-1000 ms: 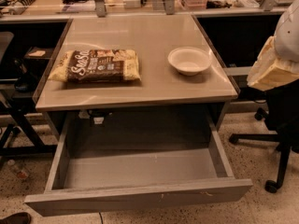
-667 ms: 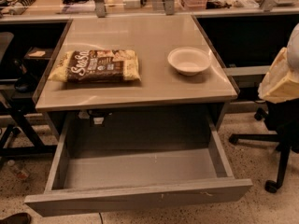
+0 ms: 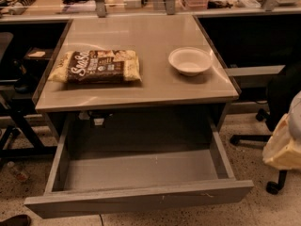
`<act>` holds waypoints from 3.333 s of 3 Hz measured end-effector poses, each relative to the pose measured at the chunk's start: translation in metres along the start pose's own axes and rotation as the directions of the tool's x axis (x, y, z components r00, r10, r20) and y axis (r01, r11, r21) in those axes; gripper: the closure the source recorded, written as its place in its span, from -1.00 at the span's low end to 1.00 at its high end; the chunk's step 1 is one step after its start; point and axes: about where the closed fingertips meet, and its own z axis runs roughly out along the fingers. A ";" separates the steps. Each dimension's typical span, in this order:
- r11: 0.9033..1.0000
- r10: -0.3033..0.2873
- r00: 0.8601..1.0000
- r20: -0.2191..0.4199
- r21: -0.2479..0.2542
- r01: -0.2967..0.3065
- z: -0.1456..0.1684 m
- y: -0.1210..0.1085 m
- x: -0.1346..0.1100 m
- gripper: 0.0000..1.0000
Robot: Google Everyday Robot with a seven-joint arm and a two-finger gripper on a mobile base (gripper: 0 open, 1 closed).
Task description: Close top drawer
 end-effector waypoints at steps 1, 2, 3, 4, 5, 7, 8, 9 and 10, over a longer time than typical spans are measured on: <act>1.000 -0.002 1.000 -0.004 -0.001 0.002 0.004 0.000 0.000 1.00; 0.999 0.001 1.000 -0.006 -0.047 -0.002 0.019 0.014 0.000 1.00; 0.992 0.005 1.000 -0.020 -0.123 -0.007 0.058 0.054 -0.003 1.00; 0.979 0.003 0.999 -0.039 -0.203 -0.011 0.106 0.082 -0.004 1.00; 0.963 0.018 0.999 -0.049 -0.268 -0.031 0.140 0.099 -0.008 1.00; 0.957 0.018 0.999 -0.050 -0.290 -0.032 0.162 0.108 -0.010 1.00; 0.954 0.036 0.999 -0.022 -0.296 -0.041 0.192 0.105 -0.025 1.00; 0.957 0.044 0.999 0.008 -0.288 -0.040 0.215 0.096 -0.040 1.00; 0.961 0.057 0.998 0.018 -0.272 -0.050 0.236 0.088 -0.050 1.00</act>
Offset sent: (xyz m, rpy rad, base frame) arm -0.0373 0.0146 -0.0475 0.0288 0.1419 0.0086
